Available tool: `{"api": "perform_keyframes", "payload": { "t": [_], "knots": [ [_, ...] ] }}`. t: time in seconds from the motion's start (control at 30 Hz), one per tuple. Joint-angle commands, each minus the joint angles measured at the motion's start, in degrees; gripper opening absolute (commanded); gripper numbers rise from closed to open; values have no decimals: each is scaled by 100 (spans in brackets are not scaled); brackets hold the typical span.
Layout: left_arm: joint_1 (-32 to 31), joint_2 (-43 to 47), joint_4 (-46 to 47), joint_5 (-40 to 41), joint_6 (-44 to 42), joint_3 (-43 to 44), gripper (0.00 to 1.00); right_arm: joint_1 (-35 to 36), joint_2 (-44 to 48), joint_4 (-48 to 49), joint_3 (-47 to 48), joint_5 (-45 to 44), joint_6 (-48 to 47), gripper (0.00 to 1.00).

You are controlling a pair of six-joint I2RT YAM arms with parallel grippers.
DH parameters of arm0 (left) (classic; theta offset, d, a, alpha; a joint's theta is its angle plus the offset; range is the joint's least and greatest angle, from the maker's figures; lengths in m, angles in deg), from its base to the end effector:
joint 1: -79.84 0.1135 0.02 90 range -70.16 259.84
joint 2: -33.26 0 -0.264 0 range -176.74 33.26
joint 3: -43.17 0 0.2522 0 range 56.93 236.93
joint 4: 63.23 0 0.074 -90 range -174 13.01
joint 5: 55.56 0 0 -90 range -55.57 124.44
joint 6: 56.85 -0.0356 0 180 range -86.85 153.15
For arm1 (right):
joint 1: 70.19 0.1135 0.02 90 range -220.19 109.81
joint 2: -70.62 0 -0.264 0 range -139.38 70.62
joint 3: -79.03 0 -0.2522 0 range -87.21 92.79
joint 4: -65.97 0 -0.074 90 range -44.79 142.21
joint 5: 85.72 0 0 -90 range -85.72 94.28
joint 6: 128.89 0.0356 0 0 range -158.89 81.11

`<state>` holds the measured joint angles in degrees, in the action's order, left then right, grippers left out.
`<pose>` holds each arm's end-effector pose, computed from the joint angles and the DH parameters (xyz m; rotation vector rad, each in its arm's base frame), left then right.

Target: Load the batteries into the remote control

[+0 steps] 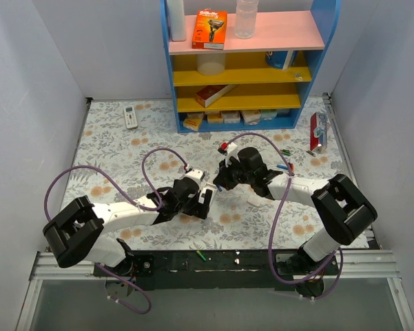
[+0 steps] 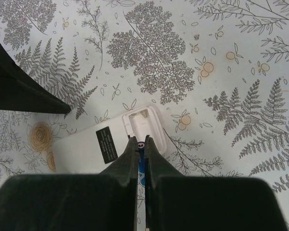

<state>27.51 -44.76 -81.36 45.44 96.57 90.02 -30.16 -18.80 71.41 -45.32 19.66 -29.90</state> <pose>0.1594 -0.1953 0.1586 -0.3341 2.5072 -0.6646 0.2407 0.2145 0.1859 -0.7382 2.0141 0.7922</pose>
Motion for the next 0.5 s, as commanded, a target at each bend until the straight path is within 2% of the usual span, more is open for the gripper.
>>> {"api": "perform_keyframes", "payload": {
  "t": [0.0,0.37,0.47],
  "knots": [
    [-57,252,14,-212,-5,207,93,75,-110,514,337,115,-91,1],
    [-163,-442,-170,226,197,497,94,75,154,646,109,-281,-29,1],
    [-233,-548,-223,253,197,541,87,84,180,664,65,-307,-12,1]
  ]
}}
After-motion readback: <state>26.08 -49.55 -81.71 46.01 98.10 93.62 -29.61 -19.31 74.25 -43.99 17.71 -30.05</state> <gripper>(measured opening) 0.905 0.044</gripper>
